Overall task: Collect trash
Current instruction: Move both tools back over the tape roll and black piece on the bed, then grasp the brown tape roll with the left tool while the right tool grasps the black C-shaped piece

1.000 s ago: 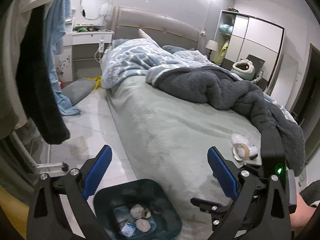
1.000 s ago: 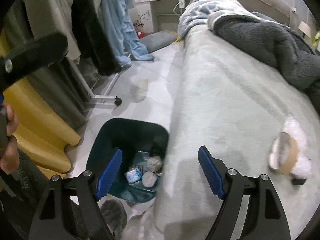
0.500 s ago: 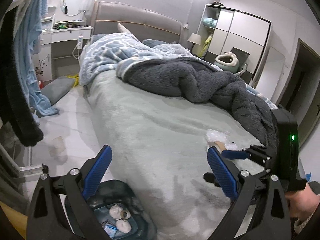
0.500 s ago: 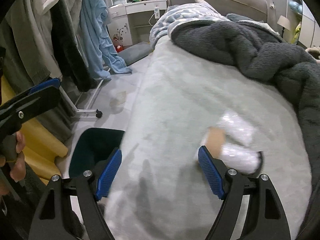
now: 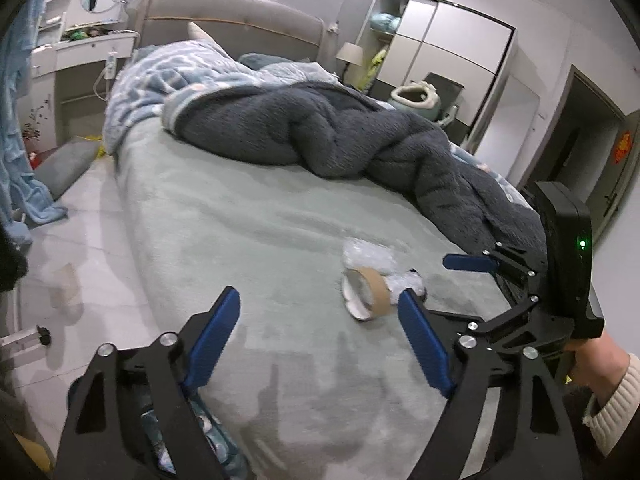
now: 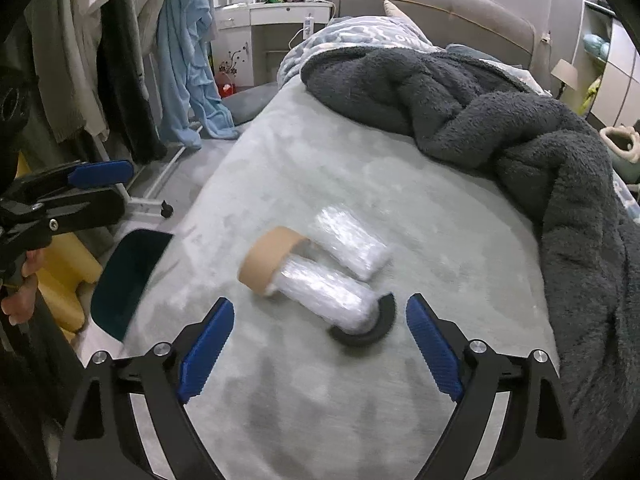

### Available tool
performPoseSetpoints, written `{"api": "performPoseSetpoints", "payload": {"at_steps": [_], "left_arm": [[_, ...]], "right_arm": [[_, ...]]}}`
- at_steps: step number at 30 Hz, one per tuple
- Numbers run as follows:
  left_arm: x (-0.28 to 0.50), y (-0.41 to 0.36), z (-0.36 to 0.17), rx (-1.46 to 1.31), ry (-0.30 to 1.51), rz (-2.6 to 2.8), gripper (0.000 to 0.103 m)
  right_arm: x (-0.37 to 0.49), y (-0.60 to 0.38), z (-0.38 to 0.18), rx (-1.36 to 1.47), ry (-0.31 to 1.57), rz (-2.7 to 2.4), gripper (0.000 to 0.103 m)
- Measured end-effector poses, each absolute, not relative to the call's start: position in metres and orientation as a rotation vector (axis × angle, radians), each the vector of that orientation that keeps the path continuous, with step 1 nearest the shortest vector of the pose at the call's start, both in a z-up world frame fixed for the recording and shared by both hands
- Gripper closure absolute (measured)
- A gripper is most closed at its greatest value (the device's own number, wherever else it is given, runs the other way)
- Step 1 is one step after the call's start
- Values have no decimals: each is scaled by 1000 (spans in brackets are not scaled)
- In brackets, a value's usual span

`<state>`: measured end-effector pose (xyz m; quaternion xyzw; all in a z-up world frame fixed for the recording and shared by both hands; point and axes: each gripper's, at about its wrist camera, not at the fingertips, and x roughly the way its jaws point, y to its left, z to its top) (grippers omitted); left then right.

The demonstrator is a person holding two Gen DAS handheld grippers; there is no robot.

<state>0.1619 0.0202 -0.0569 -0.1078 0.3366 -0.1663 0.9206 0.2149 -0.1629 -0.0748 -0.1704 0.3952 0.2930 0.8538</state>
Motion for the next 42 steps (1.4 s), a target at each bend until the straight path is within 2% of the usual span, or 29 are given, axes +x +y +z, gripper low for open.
{"api": "performPoseSetpoints", "payload": {"at_steps": [5, 25, 29, 32, 34, 39, 42], "left_arm": [[173, -5, -73, -228, 744, -412, 36], [211, -50, -109, -287, 834, -474, 61], [214, -52, -112, -297, 831, -458, 73], [214, -53, -108, -299, 819, -457, 74], [213, -52, -107, -293, 813, -455, 76], [214, -45, -110, -309, 819, -442, 80], [214, -41, -110, -329, 813, -441, 83]], "right_arm": [[218, -168, -82, -416, 836, 639, 14], [237, -191, -110, -393, 829, 770, 14], [242, -194, -113, -375, 828, 780, 14], [246, -198, -113, -343, 823, 792, 14], [250, -198, -115, -327, 826, 799, 17], [252, -192, -116, -331, 827, 828, 37], [250, -189, -117, -343, 832, 840, 41]]}}
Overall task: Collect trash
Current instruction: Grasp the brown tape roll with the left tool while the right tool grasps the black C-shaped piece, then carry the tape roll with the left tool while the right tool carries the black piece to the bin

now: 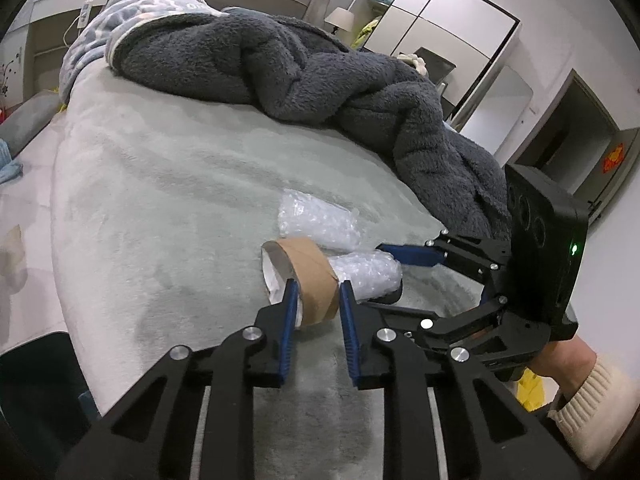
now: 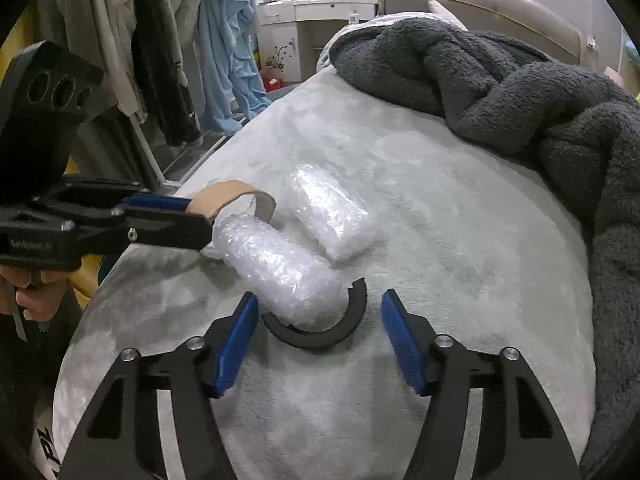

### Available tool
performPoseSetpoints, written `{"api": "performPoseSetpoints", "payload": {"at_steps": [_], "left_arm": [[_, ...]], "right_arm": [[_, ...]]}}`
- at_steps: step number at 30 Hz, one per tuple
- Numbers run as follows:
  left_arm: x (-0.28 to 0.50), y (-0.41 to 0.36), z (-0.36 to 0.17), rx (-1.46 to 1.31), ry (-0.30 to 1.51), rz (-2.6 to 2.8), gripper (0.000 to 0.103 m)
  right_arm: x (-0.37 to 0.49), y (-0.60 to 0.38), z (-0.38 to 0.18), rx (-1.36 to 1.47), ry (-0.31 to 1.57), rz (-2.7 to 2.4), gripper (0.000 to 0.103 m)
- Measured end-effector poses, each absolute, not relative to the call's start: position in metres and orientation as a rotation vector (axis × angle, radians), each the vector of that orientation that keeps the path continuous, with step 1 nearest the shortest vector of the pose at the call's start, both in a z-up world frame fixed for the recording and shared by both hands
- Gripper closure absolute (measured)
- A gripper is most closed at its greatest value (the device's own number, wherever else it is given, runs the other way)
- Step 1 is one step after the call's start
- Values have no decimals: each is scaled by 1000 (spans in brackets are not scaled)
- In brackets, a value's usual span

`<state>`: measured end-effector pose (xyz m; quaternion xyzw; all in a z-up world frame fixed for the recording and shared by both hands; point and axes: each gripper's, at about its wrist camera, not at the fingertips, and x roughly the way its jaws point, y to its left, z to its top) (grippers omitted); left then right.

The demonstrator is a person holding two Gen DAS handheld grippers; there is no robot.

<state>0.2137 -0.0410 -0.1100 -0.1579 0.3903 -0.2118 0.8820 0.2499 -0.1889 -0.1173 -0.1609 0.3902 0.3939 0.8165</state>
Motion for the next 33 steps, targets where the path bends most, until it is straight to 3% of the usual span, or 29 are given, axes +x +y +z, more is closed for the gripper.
{"api": "performPoseSetpoints", "payload": {"at_steps": [9, 33], "left_arm": [[211, -45, -107, -292, 807, -447, 84], [189, -20, -89, -173, 798, -345, 84]], "right_arm": [[252, -188, -119, -356, 838, 839, 56], [225, -204, -84, -282, 872, 614, 57]]}}
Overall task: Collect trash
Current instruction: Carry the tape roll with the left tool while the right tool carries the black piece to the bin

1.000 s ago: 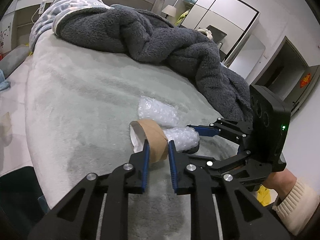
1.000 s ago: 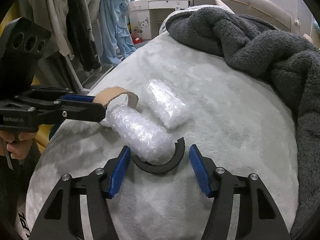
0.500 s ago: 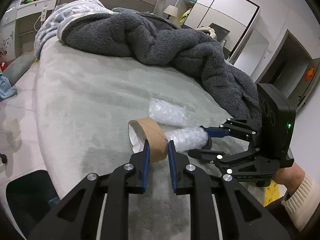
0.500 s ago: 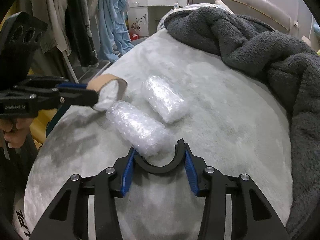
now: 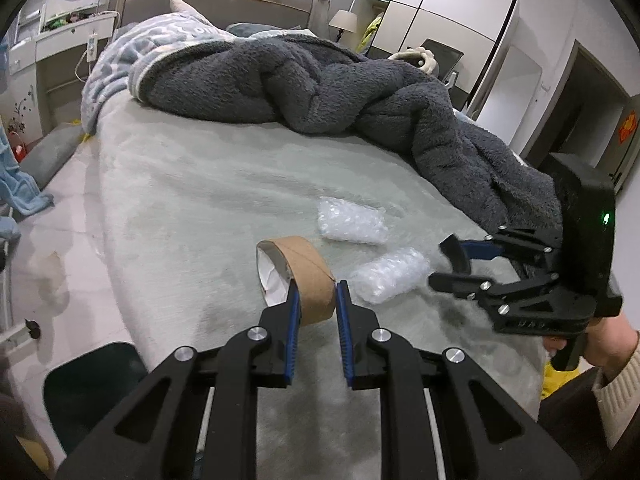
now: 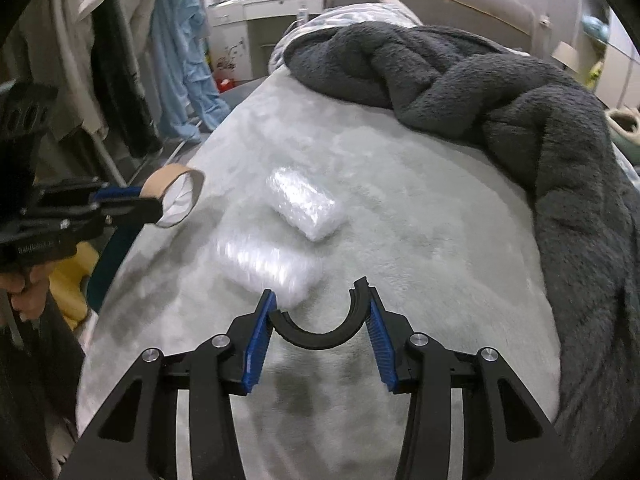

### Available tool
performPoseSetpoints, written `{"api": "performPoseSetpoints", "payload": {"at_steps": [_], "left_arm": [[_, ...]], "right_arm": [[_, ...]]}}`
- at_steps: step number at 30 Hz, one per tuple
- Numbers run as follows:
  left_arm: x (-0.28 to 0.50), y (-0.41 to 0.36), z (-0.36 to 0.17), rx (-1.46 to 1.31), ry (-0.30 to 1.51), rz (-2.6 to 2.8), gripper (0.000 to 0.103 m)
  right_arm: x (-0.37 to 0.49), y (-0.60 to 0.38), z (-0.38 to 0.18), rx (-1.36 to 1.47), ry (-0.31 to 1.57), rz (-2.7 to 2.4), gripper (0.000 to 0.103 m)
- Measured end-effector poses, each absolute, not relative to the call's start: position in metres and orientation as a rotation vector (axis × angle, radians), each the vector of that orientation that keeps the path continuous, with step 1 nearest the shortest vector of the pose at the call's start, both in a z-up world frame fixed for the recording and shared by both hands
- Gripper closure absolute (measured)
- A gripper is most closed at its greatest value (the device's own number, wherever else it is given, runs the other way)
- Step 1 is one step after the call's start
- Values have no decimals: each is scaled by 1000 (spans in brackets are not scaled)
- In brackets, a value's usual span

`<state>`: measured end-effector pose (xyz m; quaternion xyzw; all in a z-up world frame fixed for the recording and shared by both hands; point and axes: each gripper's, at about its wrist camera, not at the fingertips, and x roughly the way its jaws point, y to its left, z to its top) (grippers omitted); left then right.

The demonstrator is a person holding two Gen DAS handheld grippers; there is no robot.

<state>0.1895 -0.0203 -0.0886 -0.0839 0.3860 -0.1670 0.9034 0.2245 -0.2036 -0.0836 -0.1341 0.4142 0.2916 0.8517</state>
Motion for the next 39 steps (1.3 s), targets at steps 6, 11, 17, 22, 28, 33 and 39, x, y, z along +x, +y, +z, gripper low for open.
{"api": "performPoseSetpoints", "payload": {"at_steps": [6, 11, 17, 22, 28, 33, 39], "left_arm": [[175, 5, -81, -163, 788, -291, 84], [164, 36, -86, -167, 809, -234, 84], [158, 71, -99, -188, 859, -174, 84], [154, 94, -117, -196, 911, -136, 84], [146, 119, -140, -223, 980, -111, 84], [143, 139, -168, -265, 1064, -84, 84], [140, 155, -195, -332, 1153, -71, 84]], "right_arm": [[208, -201, -66, -160, 868, 511, 57], [192, -183, -62, -135, 864, 467, 57], [187, -147, -51, -108, 849, 459, 57], [181, -107, -31, -97, 822, 510, 57], [173, -67, -20, -122, 807, 573, 57], [168, -41, -24, -158, 810, 614, 57], [170, -13, -41, -192, 841, 655, 57]]}}
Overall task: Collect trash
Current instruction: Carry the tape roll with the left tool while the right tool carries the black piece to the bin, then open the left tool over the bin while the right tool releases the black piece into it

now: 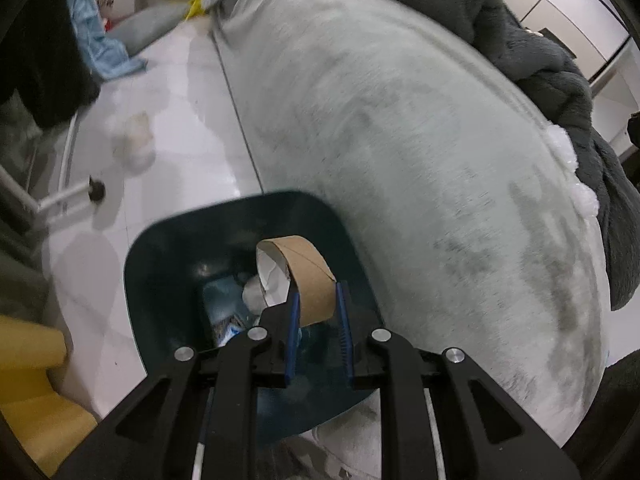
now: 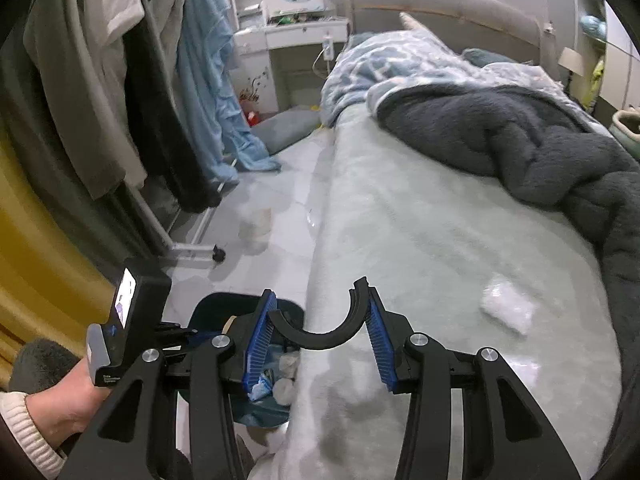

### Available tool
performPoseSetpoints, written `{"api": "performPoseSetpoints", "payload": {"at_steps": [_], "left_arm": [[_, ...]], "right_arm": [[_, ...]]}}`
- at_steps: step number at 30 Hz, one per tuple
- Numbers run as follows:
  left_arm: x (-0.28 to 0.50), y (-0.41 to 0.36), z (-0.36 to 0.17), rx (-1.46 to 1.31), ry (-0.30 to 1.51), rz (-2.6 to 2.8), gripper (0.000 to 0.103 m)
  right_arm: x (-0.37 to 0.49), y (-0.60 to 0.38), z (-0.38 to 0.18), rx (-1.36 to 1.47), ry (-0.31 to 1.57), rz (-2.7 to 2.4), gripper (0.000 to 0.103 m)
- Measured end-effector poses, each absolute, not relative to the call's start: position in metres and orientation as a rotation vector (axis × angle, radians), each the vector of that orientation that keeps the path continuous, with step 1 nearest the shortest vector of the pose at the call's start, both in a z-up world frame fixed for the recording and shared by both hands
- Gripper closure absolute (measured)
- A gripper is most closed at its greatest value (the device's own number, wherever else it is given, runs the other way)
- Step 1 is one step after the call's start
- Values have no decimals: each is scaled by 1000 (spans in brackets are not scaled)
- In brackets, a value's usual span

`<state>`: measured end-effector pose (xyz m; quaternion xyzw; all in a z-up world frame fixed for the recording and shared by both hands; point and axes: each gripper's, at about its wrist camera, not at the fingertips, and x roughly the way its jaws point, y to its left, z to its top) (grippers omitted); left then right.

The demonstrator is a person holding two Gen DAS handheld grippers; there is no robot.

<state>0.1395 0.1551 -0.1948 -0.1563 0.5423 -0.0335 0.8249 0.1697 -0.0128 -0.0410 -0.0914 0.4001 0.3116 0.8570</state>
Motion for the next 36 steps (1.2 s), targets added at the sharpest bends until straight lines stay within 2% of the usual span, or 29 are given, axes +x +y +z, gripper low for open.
{"api": "performPoseSetpoints", "payload": {"at_steps": [13, 15, 17, 23, 29, 36], "left_arm": [[128, 166, -227, -367, 1315, -85, 83], [125, 171, -224, -376, 1314, -76, 78], [120, 178, -222, -397, 1309, -68, 57], [111, 196, -209, -427, 1272, -51, 40], [98, 218, -180, -429, 1180, -18, 30], [84, 239, -137, -366, 1021, 58, 24]], "right_arm": [[168, 47, -73, -243, 939, 743, 57], [168, 53, -82, -249, 960, 753, 57], [170, 58, -92, -260, 981, 757, 57], [171, 75, -115, -291, 1035, 766, 57], [163, 97, -140, -354, 1077, 780, 57], [164, 112, -176, -412, 1147, 772, 57]]}}
